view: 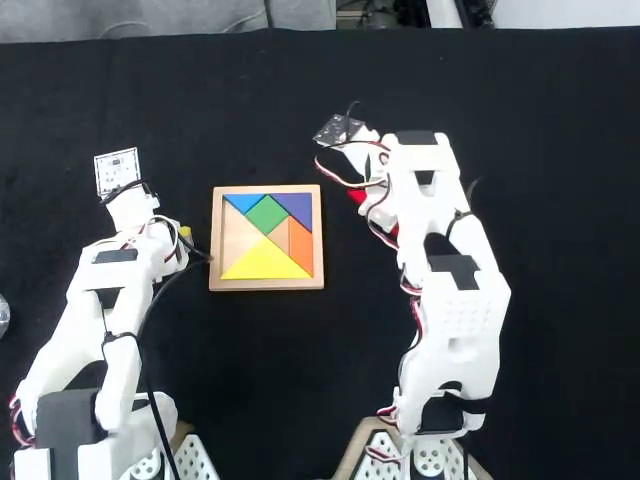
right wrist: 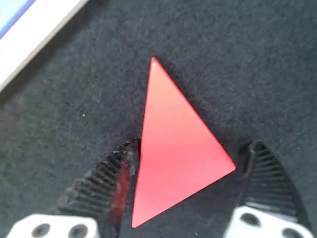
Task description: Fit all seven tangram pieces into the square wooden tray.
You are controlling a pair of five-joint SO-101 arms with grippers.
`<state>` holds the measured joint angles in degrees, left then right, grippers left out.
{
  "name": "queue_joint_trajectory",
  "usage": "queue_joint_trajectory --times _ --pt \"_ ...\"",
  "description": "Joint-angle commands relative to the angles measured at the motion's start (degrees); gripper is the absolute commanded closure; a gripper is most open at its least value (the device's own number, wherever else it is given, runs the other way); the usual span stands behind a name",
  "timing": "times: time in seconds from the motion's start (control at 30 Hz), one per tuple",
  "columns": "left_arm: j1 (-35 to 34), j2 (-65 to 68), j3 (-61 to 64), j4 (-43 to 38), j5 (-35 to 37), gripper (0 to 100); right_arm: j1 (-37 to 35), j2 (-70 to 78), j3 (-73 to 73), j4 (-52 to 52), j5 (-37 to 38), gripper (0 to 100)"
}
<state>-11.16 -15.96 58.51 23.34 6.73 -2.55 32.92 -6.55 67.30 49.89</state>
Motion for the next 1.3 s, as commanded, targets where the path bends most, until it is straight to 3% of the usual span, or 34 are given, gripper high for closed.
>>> queue_joint_trajectory --times 0.0,0.6,1.27 --pt "0.5 -0.2 -3.3 -0.8 0.1 79 0.8 -0.2 -1.7 0.7 -0.5 64.9" --pt "0.4 -0.3 -3.2 -0.8 0.1 79 1.3 0.0 -1.5 3.1 -1.0 65.0" --pt "0.4 -0.3 -3.3 -0.8 0.1 79 -0.5 1.7 -2.5 3.9 1.4 85.5"
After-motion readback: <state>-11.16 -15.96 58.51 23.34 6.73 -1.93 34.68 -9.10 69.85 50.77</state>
